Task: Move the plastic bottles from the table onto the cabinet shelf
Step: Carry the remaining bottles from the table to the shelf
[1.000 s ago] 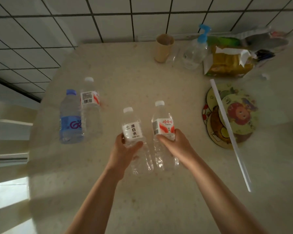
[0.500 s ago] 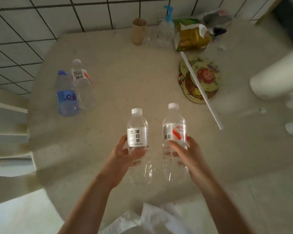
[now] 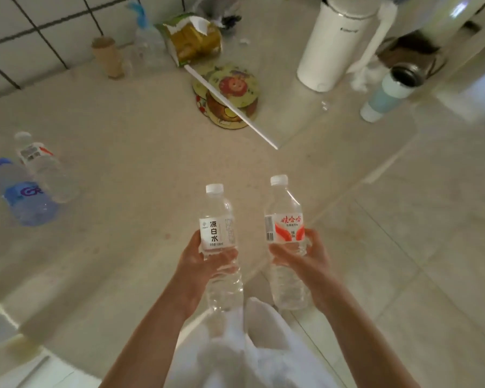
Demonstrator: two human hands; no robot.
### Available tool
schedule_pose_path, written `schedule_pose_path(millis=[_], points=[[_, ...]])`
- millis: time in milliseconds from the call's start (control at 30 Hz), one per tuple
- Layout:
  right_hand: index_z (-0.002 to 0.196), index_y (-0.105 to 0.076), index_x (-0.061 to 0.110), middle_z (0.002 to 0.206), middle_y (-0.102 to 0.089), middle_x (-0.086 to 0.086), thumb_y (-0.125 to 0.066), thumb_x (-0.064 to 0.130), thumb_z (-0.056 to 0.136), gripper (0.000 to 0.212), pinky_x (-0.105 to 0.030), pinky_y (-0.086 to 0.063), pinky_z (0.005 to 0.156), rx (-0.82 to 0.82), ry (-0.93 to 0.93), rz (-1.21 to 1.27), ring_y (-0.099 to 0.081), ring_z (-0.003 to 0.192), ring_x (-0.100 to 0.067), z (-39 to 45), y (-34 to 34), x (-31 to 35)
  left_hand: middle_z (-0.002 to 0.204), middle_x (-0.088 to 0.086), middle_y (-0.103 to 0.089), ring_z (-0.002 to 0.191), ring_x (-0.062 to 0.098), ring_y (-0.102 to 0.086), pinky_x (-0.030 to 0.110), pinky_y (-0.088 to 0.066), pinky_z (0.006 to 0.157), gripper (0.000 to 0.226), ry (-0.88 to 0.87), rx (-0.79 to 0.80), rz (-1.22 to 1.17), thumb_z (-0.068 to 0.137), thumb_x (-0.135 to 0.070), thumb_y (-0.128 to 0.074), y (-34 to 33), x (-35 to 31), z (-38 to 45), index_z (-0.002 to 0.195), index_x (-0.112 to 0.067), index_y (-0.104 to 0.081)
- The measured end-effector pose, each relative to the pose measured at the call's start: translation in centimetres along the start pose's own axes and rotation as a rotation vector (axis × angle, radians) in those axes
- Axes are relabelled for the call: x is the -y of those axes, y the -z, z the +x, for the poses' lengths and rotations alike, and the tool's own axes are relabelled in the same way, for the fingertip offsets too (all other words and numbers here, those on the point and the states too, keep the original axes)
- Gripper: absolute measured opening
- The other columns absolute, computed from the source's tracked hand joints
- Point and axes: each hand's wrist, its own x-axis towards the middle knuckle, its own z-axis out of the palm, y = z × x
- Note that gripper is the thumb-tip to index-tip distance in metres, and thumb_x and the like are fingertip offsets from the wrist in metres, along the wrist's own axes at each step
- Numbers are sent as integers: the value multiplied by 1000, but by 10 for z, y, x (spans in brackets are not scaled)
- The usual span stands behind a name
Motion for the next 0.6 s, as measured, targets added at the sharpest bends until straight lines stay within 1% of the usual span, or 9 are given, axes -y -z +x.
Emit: schedule_pose_path(millis=[67,167,200,267,333,433,467,533,600], points=[[111,-51,17,97,-69,-4,-82,15,71,51,-41,-60,71,-59,-5,50,-72,82,-22,-14,30,-8,99,13,-74,83,30,-73,24,-55,61,52,1,40,77,67,-13,-82,-24,0,0,113,-17,-59],[102,-55,20,94,-72,-1,-83,17,67,44,-45,-60,76,-161,-15,117,-73,81,-20,-33,82,-30,97,8,-74,84,28,-73,24,-54,59,50,-16,112,201,68,-15,-83,-74,4,-3,111,-20,-59],[99,-56,21,94,-72,-2,-83,17,67,43,-46,-60,76,-198,-24,141,-73,81,-19,-40,100,-38,97,7,-74,86,28,-73,27,-55,62,53,-20,148,246,65,-19,-84,-92,7,-5,112,-21,-59],[99,-57,23,93,-72,-1,-82,15,68,41,-42,-61,74,-261,-38,200,-73,80,-18,-55,135,-54,99,5,-74,90,29,-72,33,-55,70,58,-24,210,323,61,-25,-84,-130,15,-12,113,-22,-59],[104,-58,23,93,-72,0,-82,16,69,43,-38,-60,73,-325,-43,255,-73,80,-16,-73,173,-72,101,4,-74,93,28,-72,37,-57,75,58,-26,266,382,64,-21,-85,-173,29,-20,115,-22,-58],[110,-58,21,97,-72,-1,-82,17,68,48,-40,-60,77,-418,-59,340,-73,83,-18,-99,225,-102,102,4,-74,92,23,-73,41,-58,82,68,-28,348,462,58,-22,-88,-235,55,-37,118,-21,-56],[110,-59,20,97,-72,-1,-82,17,69,47,-41,-60,78,-443,-65,370,-72,84,-19,-108,242,-113,101,4,-75,90,20,-73,38,-58,81,68,-38,372,484,57,-20,-88,-255,64,-44,117,-21,-56],[107,-62,21,97,-73,-1,-82,17,70,42,-43,-59,81,-482,-76,421,-72,85,-20,-125,270,-133,99,2,-74,83,11,-73,27,-58,73,63,-66,416,537,62,-12,-88,-289,83,-58,115,-20,-55],[103,-64,23,96,-74,-1,-82,19,70,38,-42,-59,81,-530,-84,480,-72,86,-21,-145,299,-156,96,-2,-73,77,3,-72,20,-55,65,59,-77,478,596,65,-10,-87,-325,102,-73,114,-21,-55]])
